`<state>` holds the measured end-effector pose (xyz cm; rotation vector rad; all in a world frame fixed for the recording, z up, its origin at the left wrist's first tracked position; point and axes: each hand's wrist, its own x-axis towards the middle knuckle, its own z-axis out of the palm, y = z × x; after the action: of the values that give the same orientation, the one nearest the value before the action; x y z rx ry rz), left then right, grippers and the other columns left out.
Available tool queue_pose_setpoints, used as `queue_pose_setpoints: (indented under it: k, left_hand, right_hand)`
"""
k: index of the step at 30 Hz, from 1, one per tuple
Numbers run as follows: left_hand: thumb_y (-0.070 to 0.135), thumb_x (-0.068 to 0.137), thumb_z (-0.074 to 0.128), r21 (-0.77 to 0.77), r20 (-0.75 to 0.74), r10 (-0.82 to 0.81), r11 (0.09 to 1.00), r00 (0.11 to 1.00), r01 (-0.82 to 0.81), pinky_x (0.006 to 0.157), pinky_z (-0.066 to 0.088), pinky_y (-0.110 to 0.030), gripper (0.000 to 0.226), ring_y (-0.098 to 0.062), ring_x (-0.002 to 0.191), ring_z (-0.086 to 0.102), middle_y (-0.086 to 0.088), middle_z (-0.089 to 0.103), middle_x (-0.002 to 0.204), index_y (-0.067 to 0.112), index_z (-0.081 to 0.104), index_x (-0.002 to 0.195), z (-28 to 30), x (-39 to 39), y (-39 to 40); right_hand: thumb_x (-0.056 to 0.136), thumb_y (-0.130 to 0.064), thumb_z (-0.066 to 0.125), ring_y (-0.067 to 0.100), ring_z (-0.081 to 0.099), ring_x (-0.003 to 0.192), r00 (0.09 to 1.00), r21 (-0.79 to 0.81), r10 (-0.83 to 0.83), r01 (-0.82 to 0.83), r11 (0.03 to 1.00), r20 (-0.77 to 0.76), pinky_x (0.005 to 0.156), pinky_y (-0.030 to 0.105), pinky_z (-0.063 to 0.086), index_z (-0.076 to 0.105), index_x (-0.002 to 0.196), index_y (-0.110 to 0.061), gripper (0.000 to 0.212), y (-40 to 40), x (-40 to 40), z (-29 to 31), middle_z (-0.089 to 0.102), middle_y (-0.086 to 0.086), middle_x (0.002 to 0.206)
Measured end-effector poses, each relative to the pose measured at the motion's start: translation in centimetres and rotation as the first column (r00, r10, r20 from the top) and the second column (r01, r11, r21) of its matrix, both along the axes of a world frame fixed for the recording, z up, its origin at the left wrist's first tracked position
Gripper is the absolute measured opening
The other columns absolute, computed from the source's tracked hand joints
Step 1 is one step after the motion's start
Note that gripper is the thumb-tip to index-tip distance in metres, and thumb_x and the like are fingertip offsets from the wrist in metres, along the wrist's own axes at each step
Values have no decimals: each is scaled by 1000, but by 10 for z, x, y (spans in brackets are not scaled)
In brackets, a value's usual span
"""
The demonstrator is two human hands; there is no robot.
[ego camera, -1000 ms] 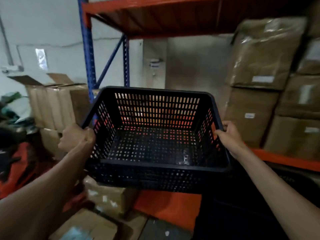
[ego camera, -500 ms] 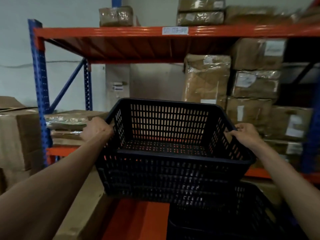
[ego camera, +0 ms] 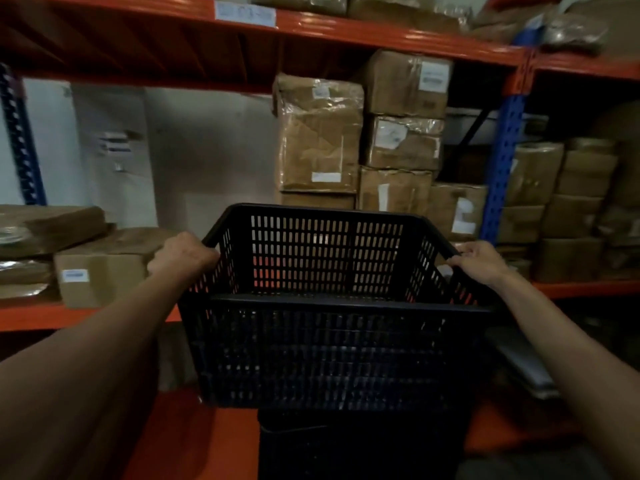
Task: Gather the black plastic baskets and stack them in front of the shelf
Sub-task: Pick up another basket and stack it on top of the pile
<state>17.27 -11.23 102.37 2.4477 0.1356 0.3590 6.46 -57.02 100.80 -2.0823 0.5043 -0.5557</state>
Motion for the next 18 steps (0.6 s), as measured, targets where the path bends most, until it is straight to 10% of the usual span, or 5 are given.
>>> queue_pose_setpoints:
  k: [8,18]
  left_hand:
    - [30,74,62,-86,-60,22,996,998,-27,68,59,-39,24,-30,67,68,-15,63,72,11,54,61,-38,11,-46]
    - [22,80,64,-36,-69,33,999,997,-36,57,52,-29,19,-28,64,63,-15,63,80,5,61,89,-45,19,-88]
  right_hand:
    - [84,-1,66,14,56,55,1000,-45,-14,13,999,-17,47,22,41,53,56,-12,33,-48,15,-17,55,0,52]
    - [83,-13,69,25,61,67,992,-81,4,-15,997,-129,62,32,45,64,69,-11,15,-114,66,-43,62,11,72]
